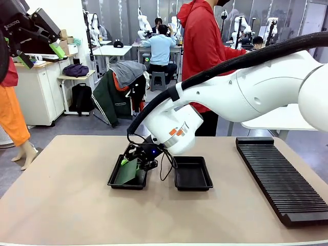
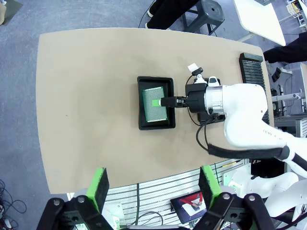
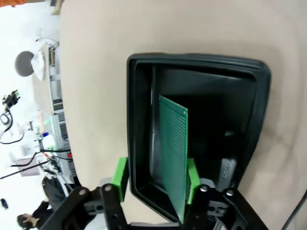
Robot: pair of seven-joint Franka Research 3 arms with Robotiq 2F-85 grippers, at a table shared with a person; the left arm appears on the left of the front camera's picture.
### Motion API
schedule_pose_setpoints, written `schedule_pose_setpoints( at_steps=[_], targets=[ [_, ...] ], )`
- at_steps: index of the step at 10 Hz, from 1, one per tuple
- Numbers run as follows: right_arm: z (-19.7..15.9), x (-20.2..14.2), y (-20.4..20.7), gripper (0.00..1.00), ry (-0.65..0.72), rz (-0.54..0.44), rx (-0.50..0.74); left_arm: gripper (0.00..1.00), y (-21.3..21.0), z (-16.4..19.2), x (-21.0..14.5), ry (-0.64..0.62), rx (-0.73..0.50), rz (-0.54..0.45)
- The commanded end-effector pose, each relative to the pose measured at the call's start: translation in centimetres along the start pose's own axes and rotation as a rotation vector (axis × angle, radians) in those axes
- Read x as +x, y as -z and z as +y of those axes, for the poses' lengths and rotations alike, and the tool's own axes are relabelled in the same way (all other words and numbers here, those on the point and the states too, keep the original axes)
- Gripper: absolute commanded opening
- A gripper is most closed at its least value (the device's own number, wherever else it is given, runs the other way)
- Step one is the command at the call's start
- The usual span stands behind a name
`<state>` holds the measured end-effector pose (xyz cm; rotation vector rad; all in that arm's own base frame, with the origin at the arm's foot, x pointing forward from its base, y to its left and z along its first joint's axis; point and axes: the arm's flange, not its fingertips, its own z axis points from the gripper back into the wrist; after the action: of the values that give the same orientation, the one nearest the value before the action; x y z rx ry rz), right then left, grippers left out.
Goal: Inspect and transfer BCBs to ESD trays.
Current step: Pick up the Blank PCB from the PCB Rack and place it in the left ESD tray.
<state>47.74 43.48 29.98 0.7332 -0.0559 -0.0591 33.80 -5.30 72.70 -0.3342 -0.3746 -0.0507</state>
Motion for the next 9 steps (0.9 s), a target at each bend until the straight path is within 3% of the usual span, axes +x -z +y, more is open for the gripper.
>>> schedule_pose_setpoints(
  at_steps=[1,4,7,9],
  targets=[
    [3.6,1.3,-1.4,0.77,-0.008,0.022,-0.135,1.00,0.1,0.0,0.0,-0.001,0.000,0.002],
    [7.6,2.1,-3.6,1.00,-0.024,0.045,-0.345,1.00,0.1,0.0,0.0,-0.001,0.000,0.002],
    [9.7,1.4,-7.7,1.00,-0.026,0.068,-0.527,1.00,0.1,0.0,0.0,-0.001,0.000,0.002],
    [10.4,0.9,-9.7,1.00,-0.027,0.076,-0.577,1.00,0.1,0.0,0.0,-0.001,0.000,0.002]
  ],
)
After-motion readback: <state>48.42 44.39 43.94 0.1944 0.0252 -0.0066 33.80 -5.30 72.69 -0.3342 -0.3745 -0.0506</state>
